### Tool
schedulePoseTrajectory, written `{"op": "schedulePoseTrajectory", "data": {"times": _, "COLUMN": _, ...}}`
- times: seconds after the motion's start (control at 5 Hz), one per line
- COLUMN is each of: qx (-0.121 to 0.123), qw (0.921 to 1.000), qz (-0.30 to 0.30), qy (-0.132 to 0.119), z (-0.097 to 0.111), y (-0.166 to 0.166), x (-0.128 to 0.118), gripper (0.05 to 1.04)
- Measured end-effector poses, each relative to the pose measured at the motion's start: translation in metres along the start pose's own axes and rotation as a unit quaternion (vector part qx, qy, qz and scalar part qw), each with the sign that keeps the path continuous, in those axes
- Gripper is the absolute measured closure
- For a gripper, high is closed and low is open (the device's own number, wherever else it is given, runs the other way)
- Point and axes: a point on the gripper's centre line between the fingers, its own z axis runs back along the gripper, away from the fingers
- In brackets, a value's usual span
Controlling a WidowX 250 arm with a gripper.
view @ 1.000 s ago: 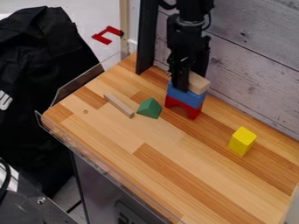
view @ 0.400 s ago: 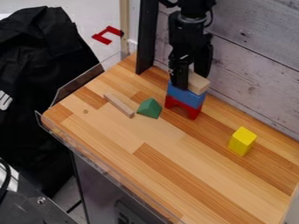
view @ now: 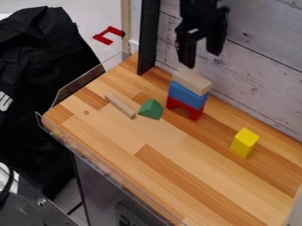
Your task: Move the rectangular block ontop of the blue block
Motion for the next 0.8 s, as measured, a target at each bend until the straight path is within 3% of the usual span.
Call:
{"op": "schedulePoseTrajectory", "data": {"times": 0.2, "qx": 0.029, "qw": 0.9921, "qz": -0.121, "qy": -0.014, "z": 0.008, "y": 0.009, "x": -0.021, "gripper": 0.083}}
{"op": "schedulePoseTrajectory", "data": {"times": 0.4, "qx": 0.063, "qw": 0.9676, "qz": -0.244, "qy": -0.008, "z": -0.008, "y": 0.036, "x": -0.072, "gripper": 0.083}}
{"op": "schedulePoseTrajectory", "data": {"times": 0.6, "qx": 0.065, "qw": 0.9300, "qz": -0.362, "qy": 0.010, "z": -0.026, "y": 0.047, "x": -0.100, "gripper": 0.083}}
{"op": "schedulePoseTrajectory", "data": {"times": 0.8, "qx": 0.044, "qw": 0.8821, "qz": -0.469, "qy": -0.004, "z": -0.026, "y": 0.052, "x": -0.110, "gripper": 0.083}}
